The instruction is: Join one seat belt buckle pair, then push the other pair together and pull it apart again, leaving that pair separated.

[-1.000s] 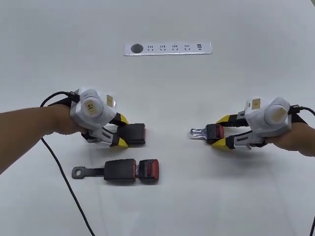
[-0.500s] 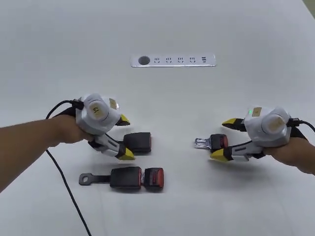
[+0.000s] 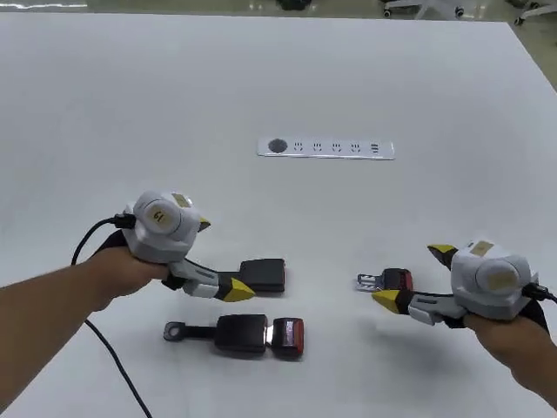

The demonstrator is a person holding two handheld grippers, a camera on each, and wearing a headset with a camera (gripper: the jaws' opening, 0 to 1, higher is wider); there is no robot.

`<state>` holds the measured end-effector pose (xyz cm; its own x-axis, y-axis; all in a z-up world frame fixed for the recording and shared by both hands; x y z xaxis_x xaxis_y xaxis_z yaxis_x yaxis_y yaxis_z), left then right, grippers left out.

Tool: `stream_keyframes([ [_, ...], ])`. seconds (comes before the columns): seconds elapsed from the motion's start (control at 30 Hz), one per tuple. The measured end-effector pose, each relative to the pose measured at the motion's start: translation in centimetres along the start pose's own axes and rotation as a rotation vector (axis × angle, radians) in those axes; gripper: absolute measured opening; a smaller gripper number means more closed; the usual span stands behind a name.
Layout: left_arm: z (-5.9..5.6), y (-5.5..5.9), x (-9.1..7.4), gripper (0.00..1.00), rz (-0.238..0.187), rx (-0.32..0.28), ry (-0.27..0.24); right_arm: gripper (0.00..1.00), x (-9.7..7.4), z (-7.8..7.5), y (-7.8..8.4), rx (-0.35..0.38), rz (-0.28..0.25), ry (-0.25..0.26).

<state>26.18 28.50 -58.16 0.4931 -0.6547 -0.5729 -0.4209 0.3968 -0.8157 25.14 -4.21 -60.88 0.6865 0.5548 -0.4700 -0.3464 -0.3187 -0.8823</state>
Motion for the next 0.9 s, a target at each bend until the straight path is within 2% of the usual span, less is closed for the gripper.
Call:
stream_keyframes([
  [0.07,-0.8,-0.2,-1.0,0.98,-0.028,-0.02,-0.022,0.83,-0.4,0.7,-0.5,0.01,-0.03,0.021],
  [0.1,-0.5,0.1,-1.4,0.98,-0.042,-0.038,-0.027,0.84,-0.5,1.1,-0.8,0.028,-0.047,0.031],
  [0.17,-1.1,0.0,-2.3,0.99,-0.055,-0.048,-0.039,0.86,-1.1,2.6,-1.2,0.043,-0.054,0.033],
  [0.23,-1.3,0.0,-3.2,1.0,-0.086,-0.074,-0.054,0.9,-1.3,2.9,-1.5,0.053,-0.057,0.032],
  [0.27,-1.5,0.0,-3.8,1.0,-0.104,-0.086,-0.067,0.9,-1.8,4.0,-1.9,0.042,-0.065,0.036],
  [0.4,-2.1,0.0,-5.6,1.0,-0.149,-0.104,-0.089,0.93,-2.6,5.0,-2.5,0.04,-0.087,0.058],
  [0.5,-1.8,0.2,-6.7,1.0,-0.212,-0.127,-0.112,0.94,-3.7,5.9,-3.4,0.056,-0.105,0.065],
  [0.6,-2.0,0.7,-7.9,1.0,-0.225,-0.134,-0.118,0.95,-4.6,6.6,-3.9,0.024,-0.105,0.07],
  [0.67,-2.7,0.4,-8.6,1.0,-0.245,-0.143,-0.123,0.95,-5.0,6.9,-4.2,0.016,-0.108,0.076],
  [0.73,-3.2,0.7,-9.2,1.0,-0.261,-0.143,-0.126,0.95,-5.8,7.3,-4.5,0.013,-0.12,0.091],
  [0.83,-3.2,1.6,-9.8,1.0,-0.269,-0.154,-0.125,0.97,-6.5,7.9,-4.7,0.009,-0.13,0.107],
  [0.9,-3.4,1.7,-10.3,1.0,-0.274,-0.159,-0.129,0.98,-6.6,7.6,-4.6,0.015,-0.134,0.113],
])
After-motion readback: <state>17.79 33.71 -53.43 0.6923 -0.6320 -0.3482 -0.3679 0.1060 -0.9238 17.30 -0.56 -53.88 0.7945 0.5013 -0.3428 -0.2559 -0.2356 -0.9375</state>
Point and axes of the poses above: the centre of the closed fingertips' face, and the gripper's own axes: x roughly forward along the fingers, z roughly to its left, y roughly out of its underside, the point moved 6 cm from there along -x, roughly backward along the fingers, and after that the axes turned 8 degrees about -z, right-handed, at the moved point
